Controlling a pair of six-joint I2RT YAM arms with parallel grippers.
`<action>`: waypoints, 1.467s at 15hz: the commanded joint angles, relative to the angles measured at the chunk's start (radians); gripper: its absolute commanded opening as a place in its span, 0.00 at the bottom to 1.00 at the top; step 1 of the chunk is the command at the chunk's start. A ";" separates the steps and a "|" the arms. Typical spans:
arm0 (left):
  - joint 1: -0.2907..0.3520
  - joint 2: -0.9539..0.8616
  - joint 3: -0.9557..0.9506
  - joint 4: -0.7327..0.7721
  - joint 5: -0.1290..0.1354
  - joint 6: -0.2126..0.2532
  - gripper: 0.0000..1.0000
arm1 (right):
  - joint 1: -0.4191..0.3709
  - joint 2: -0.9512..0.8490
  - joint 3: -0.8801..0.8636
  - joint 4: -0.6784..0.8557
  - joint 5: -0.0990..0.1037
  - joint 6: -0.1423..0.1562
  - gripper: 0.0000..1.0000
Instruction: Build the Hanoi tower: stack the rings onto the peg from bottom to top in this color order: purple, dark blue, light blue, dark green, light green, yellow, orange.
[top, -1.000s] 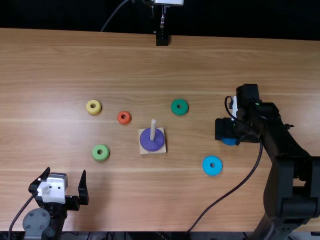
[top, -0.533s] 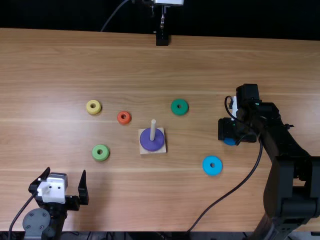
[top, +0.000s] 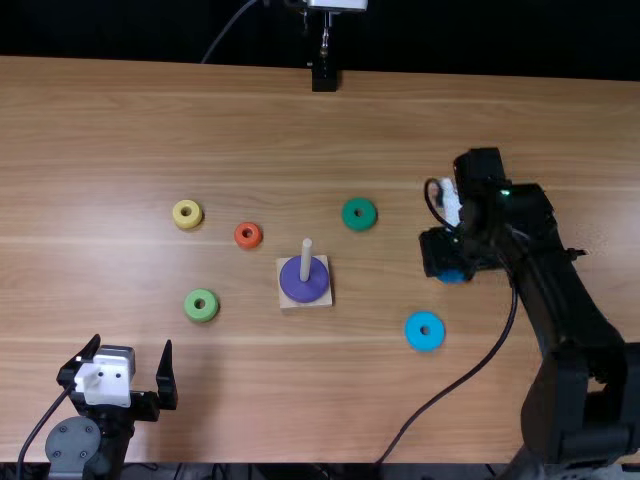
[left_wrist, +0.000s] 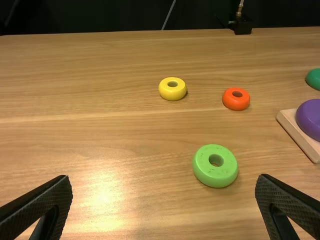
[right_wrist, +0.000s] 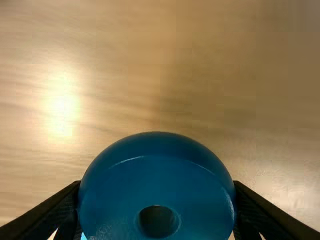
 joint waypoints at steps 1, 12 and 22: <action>-0.008 -0.012 -0.112 -0.077 0.006 -0.006 1.00 | 0.043 -0.063 0.061 -0.019 -0.027 -0.027 0.00; -0.008 -0.012 -0.112 -0.077 0.004 -0.006 1.00 | 0.409 -0.065 0.524 -0.311 -0.038 -0.033 0.00; -0.008 -0.012 -0.112 -0.077 0.004 -0.006 1.00 | 0.501 0.075 0.668 -0.332 -0.036 -0.027 0.00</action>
